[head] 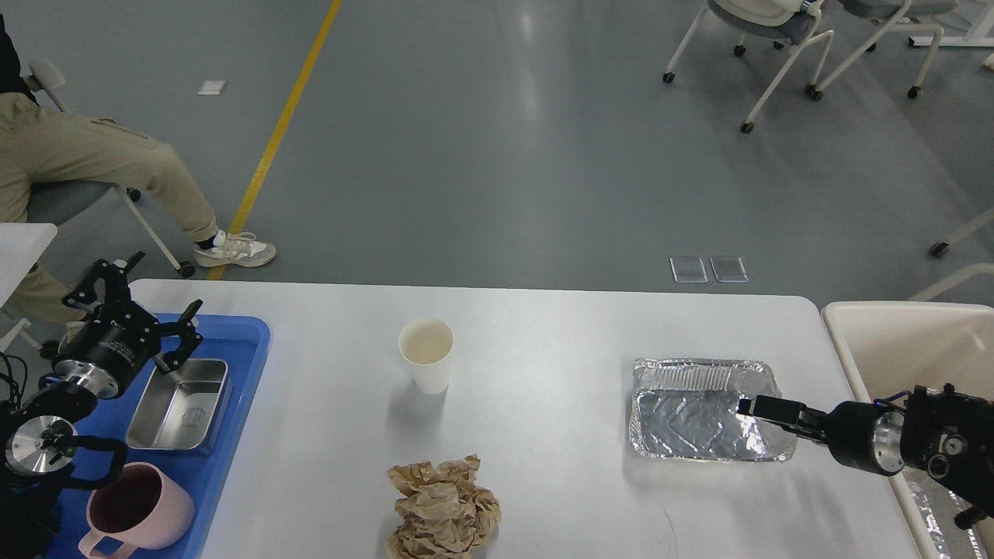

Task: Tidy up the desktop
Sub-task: 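Reach the right gripper to the foil tray edge nearest it, then grip the foil tray edge with the right gripper and lift it up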

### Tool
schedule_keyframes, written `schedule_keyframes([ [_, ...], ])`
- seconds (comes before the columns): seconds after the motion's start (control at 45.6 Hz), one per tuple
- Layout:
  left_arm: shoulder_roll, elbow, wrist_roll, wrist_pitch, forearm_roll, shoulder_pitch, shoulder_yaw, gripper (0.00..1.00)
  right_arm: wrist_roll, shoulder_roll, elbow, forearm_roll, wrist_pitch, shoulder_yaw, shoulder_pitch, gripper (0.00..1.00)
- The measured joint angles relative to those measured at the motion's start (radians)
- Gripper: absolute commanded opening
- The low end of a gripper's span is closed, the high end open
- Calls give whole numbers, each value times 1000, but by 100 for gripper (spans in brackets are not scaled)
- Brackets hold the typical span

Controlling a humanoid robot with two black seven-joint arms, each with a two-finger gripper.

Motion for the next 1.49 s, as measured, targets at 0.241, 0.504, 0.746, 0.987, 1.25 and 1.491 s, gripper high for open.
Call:
schedule_keyframes([
  [0.241, 0, 0, 0, 0, 0, 0, 0, 97, 0, 40, -28, 0, 0, -2, -1, 100],
  [0.504, 1, -1, 0, -1, 0, 8, -9, 97, 0, 70, -48, 0, -4, -28, -2, 100],
  [0.746, 3, -1, 0, -1, 0, 14, -16, 97, 0, 93, -59, 1, -8, -38, -7, 100],
  [0.987, 3, -1, 0, -2, 0, 21, -28, 97, 0, 118, -76, 3, -12, -38, -11, 97],
  [1.25, 3, -1, 0, -3, 0, 24, -31, 97, 0, 121, -92, 2, -14, -73, -6, 29],
  [1.491, 1, -1, 0, -3, 0, 24, -31, 97, 9, 119, -94, 1, -13, -135, -1, 0],
])
